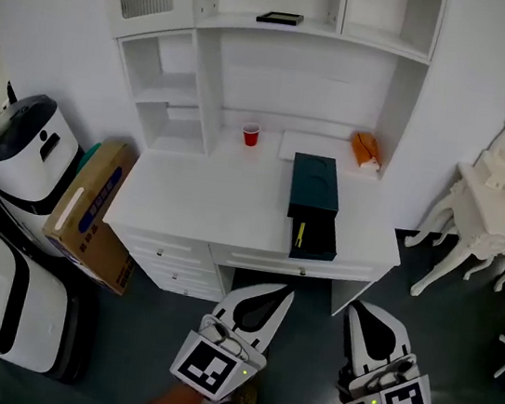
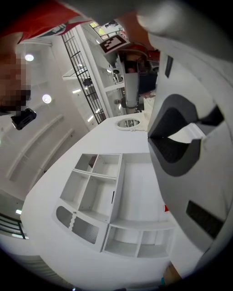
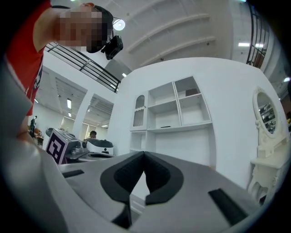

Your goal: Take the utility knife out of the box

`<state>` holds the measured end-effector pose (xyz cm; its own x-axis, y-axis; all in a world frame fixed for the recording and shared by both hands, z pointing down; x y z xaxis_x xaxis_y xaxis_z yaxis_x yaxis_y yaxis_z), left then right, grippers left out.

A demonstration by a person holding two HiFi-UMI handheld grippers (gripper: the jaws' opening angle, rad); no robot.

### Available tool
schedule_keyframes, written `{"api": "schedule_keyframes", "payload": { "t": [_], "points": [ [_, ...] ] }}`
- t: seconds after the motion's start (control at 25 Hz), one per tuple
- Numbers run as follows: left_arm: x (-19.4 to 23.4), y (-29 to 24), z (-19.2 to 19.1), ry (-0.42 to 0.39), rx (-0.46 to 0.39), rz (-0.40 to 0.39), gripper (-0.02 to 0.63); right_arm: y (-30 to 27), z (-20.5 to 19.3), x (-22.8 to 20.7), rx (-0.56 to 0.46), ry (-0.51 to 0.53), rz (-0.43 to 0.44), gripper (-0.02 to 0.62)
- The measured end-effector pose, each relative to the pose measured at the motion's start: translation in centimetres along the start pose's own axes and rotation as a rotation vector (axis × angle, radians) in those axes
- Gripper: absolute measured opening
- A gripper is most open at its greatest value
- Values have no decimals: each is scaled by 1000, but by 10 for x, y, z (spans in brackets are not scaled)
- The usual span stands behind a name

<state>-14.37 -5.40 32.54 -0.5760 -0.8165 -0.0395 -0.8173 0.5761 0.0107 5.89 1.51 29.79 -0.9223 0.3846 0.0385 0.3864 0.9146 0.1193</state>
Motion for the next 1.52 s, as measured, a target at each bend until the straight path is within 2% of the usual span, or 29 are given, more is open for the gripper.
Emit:
{"api": "schedule_keyframes", "payload": {
  "t": [0.16, 0.36, 0.48, 0.64, 0.76, 0.88, 1.24, 1.52],
  "points": [
    [24, -30, -9, 9, 22, 5, 18, -26, -7, -22, 20, 0, -3, 8],
    [44, -64, -25, 30, 68, 51, 18, -55, -16, -53, 26, -2, 23, 8],
    [54, -89, -36, 36, 114, 90, 18, -70, -22, -75, 32, -5, 55, 8],
    [67, -127, -54, -4, 173, 140, 31, -87, -32, -109, 37, -19, 106, 8],
    [77, -157, -67, 13, 249, 178, 54, -100, -37, -135, 40, -29, 145, 8],
    [87, -186, -82, 32, 366, 207, 75, -108, -41, -157, 39, -38, 177, 8],
    [112, -259, -125, 96, 828, 239, 112, -115, -54, -203, 22, -96, 223, 6],
    [128, -291, -156, 108, 1077, 276, 164, -113, -58, -227, -3, -129, 191, 6]
  ]
}}
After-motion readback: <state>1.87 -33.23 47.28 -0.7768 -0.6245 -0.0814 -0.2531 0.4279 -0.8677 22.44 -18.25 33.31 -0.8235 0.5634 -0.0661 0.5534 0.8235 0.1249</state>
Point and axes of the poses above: the fingertips, and each gripper's own axes: y backward along the fingers, x to its left, z out of its top, the point moved 10 cm from there along y, backward along the fingers
